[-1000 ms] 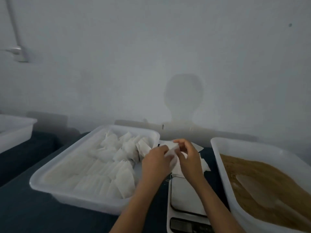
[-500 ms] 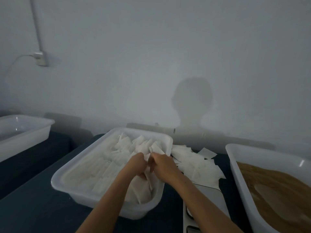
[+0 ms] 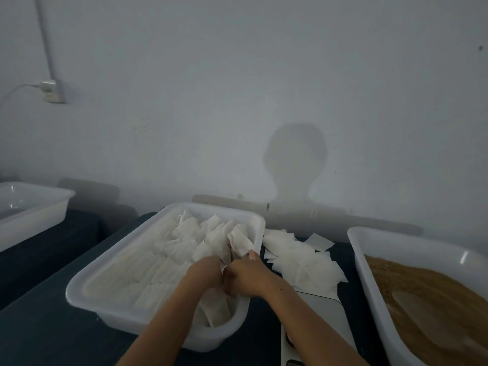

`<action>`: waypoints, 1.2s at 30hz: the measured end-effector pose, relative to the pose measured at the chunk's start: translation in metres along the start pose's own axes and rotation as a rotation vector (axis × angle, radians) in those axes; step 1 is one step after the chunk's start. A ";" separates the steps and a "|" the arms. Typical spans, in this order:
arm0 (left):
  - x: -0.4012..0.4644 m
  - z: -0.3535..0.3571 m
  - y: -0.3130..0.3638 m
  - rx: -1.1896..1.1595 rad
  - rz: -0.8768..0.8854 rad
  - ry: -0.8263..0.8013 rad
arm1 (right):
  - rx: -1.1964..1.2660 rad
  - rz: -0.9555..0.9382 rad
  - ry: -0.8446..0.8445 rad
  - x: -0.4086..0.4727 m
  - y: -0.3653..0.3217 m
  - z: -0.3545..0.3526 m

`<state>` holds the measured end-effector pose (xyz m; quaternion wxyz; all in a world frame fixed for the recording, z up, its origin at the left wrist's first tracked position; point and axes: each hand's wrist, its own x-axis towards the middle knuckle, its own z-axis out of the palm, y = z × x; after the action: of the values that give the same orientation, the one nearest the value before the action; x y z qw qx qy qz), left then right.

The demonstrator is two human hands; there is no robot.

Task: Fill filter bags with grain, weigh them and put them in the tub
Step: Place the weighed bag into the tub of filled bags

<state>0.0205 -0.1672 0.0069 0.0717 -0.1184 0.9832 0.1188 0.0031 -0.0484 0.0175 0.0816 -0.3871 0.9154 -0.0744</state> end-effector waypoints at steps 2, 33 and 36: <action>0.000 -0.005 0.001 -0.042 0.013 0.155 | 0.378 0.007 0.206 -0.012 0.011 -0.006; 0.004 -0.002 0.111 -0.595 0.293 0.312 | 0.223 0.590 0.747 -0.085 0.140 -0.071; -0.002 -0.002 0.146 -0.789 0.343 0.189 | 0.556 0.516 0.797 -0.123 0.152 -0.096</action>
<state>-0.0143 -0.0292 0.0408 -0.0900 0.0180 0.8701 0.4842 -0.0386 0.1520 0.0916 -0.1565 -0.0556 0.8865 -0.4318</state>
